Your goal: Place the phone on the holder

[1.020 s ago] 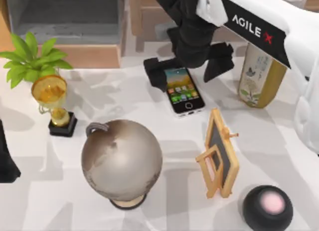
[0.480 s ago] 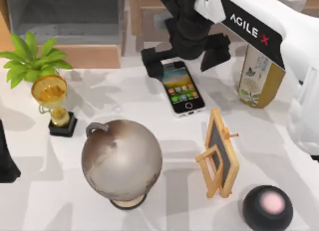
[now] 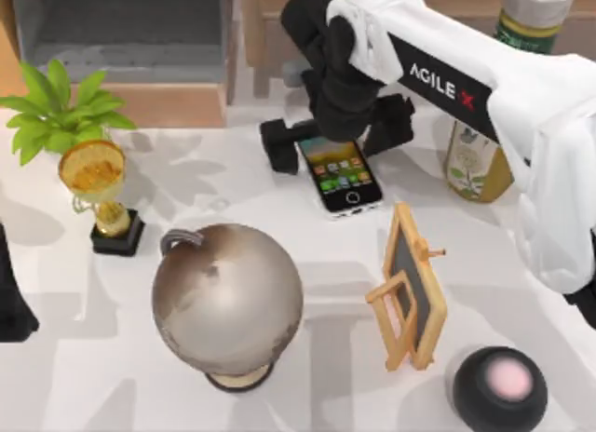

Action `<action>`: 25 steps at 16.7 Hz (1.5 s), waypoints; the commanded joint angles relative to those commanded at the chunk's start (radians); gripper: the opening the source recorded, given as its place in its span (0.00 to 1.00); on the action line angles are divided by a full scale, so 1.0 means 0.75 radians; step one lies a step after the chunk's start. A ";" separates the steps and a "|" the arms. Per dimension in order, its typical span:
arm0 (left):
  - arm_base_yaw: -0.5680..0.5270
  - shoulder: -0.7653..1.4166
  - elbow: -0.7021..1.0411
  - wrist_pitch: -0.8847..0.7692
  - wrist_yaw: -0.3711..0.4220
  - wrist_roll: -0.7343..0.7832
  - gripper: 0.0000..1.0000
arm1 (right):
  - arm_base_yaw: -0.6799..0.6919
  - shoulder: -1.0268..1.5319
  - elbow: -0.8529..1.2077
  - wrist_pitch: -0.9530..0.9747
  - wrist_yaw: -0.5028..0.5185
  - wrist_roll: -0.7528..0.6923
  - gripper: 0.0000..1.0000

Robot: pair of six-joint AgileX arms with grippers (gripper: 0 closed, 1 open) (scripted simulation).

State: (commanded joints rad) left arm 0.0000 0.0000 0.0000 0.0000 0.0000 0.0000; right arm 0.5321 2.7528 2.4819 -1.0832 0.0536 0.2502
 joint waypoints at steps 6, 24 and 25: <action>0.000 0.000 0.000 0.000 0.000 0.000 1.00 | -0.001 0.008 -0.004 0.010 0.000 -0.001 0.85; 0.000 0.000 0.000 0.000 0.000 0.000 1.00 | -0.001 0.008 -0.004 0.010 0.000 -0.001 0.00; 0.000 0.000 0.000 0.000 0.000 0.000 1.00 | -0.001 0.008 -0.004 0.010 0.000 -0.001 0.00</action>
State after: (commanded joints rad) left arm 0.0000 0.0000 0.0000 0.0000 0.0000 0.0000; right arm 0.5316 2.7590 2.4788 -1.0758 0.0536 0.2498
